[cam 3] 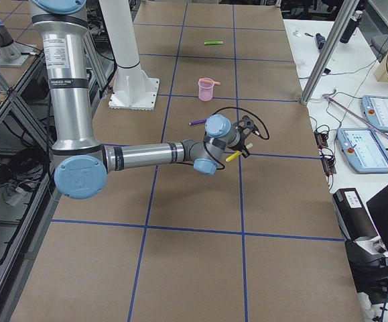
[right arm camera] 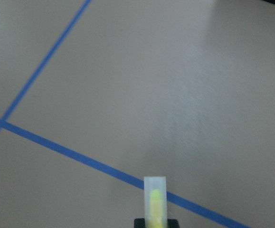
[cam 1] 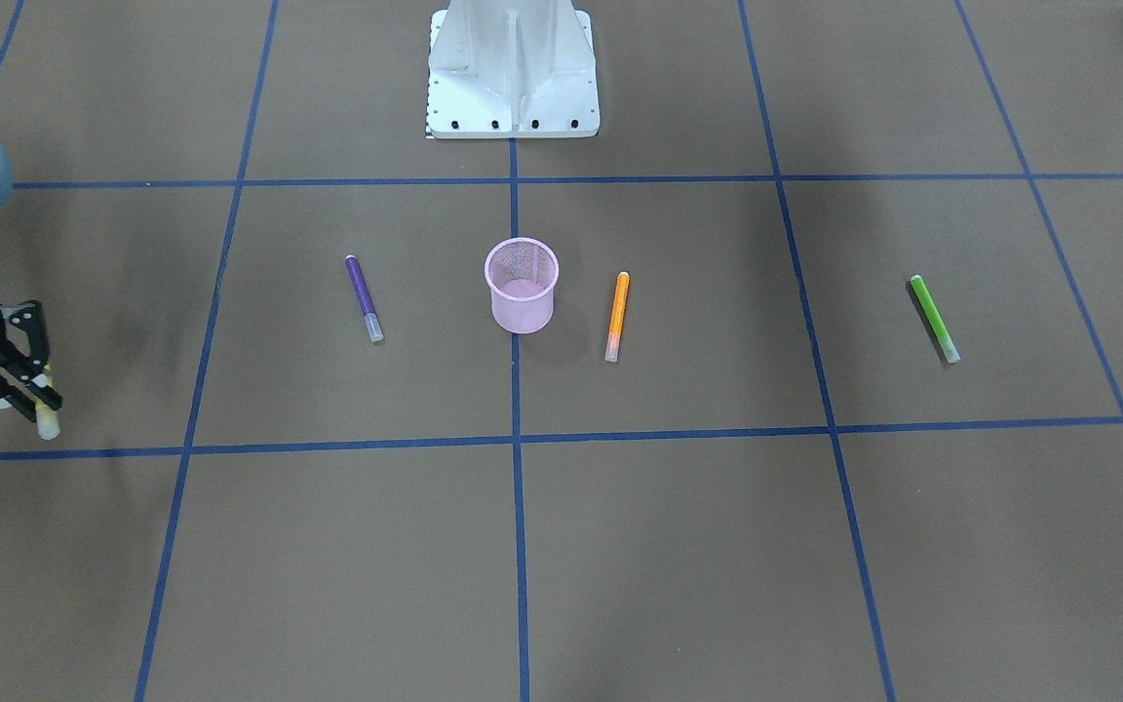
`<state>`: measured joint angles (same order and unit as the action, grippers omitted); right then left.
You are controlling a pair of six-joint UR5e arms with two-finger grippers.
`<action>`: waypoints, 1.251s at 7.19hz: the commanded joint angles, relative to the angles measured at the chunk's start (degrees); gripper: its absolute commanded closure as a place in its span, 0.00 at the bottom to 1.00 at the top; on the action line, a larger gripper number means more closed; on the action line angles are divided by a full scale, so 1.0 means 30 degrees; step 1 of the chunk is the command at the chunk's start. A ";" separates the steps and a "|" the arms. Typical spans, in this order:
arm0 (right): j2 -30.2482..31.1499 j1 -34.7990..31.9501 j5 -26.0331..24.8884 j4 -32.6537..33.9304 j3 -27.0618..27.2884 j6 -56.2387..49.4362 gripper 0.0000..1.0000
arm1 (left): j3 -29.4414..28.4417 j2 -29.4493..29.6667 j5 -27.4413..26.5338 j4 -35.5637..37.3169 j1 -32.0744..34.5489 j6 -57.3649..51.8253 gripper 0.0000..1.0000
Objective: Collect pens into pen holder
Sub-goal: 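Move the right gripper with the yellow highlighter above the lavender mesh cup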
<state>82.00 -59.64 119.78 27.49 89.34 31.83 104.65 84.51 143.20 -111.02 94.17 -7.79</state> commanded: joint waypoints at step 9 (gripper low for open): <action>-0.7470 1.4216 -2.0024 0.0300 0.1716 0.3863 1.00 | -0.0752 0.0188 0.0254 -0.2604 -0.2706 0.0869 0.00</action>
<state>59.86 -19.80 62.68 28.33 94.75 43.49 102.41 85.07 143.96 -118.85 86.14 -5.27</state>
